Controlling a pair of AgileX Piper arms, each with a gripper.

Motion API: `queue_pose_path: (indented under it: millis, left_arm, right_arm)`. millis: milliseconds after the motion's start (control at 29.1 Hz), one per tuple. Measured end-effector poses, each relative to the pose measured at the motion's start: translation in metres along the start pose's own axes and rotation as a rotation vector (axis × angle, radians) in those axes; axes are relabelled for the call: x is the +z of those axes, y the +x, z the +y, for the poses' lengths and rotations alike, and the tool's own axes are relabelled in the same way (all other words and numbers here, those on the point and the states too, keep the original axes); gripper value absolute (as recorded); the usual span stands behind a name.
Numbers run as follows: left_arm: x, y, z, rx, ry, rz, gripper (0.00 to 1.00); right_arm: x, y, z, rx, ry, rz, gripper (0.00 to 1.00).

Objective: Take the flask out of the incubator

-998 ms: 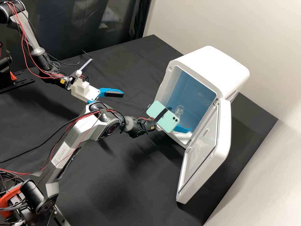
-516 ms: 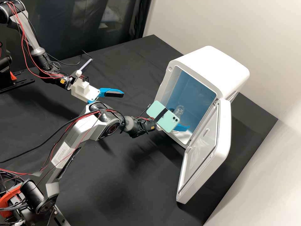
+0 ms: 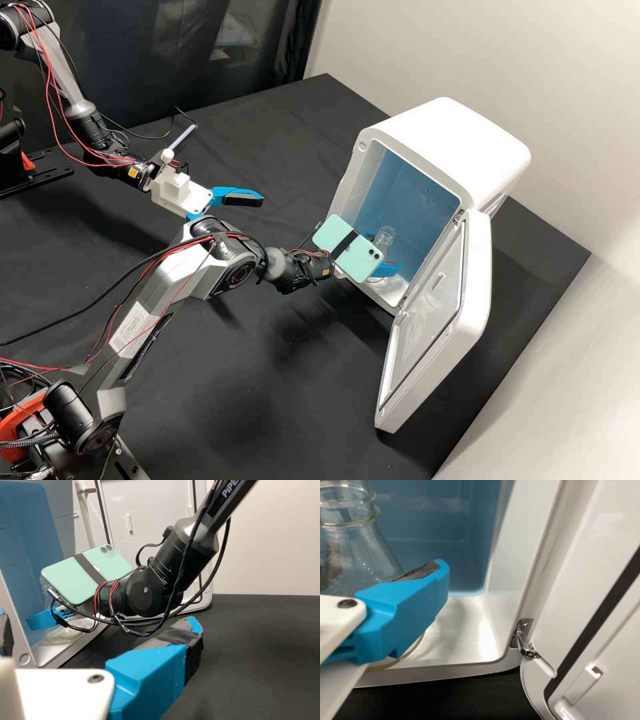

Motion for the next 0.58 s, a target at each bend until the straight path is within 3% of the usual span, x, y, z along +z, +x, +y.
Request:
queue_pose_path:
  millis: [413,585]
  left_arm:
    - [0.0,0.0,0.0,0.0,0.002,0.0,1.0]
    - [0.0,0.0,0.0,0.0,0.002,0.0,1.0]
  right_arm:
    - [0.0,0.0,0.0,-0.001,0.001,-0.001,0.0]
    - [0.005,-0.014,-0.001,0.005,0.033,0.003,0.0]
